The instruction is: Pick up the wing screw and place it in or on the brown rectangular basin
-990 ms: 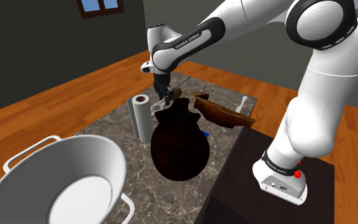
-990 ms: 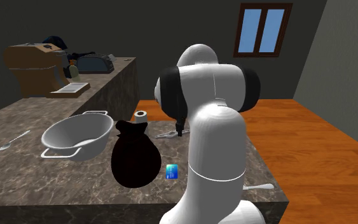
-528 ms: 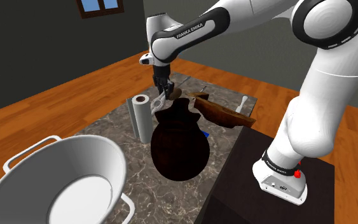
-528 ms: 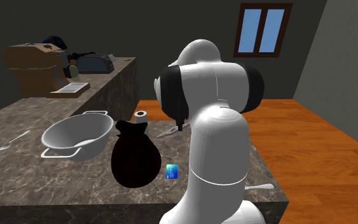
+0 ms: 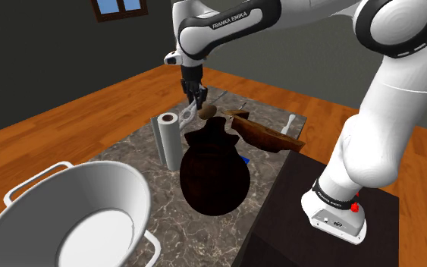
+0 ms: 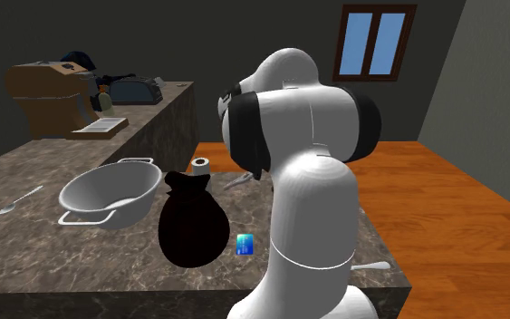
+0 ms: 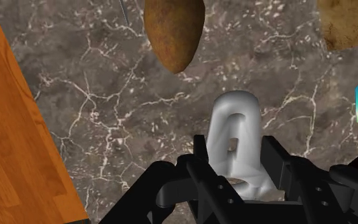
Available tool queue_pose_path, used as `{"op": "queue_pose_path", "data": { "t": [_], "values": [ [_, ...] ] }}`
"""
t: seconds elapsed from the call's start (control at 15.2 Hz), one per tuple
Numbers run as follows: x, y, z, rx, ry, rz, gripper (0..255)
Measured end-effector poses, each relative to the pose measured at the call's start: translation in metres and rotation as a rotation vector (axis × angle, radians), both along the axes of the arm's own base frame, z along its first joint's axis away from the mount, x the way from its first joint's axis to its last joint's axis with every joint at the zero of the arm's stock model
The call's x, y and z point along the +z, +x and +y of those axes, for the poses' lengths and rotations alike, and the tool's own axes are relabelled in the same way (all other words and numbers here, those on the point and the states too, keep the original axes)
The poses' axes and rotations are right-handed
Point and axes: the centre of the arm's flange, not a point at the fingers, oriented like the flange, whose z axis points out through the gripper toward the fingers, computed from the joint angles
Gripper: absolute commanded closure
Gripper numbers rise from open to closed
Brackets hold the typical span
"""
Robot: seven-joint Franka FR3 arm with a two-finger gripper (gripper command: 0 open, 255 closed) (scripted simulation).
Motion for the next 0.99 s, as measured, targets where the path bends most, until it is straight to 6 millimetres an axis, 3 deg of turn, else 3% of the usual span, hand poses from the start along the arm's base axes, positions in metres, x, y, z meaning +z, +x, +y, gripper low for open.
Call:
{"op": "queue_pose_path", "data": {
  "t": [0.53,0.99],
  "values": [
    [0.037,-0.003,-0.004,0.000,0.000,0.000,255],
    [0.043,-0.075,-0.048,-0.001,0.000,0.000,255]
  ]
}}
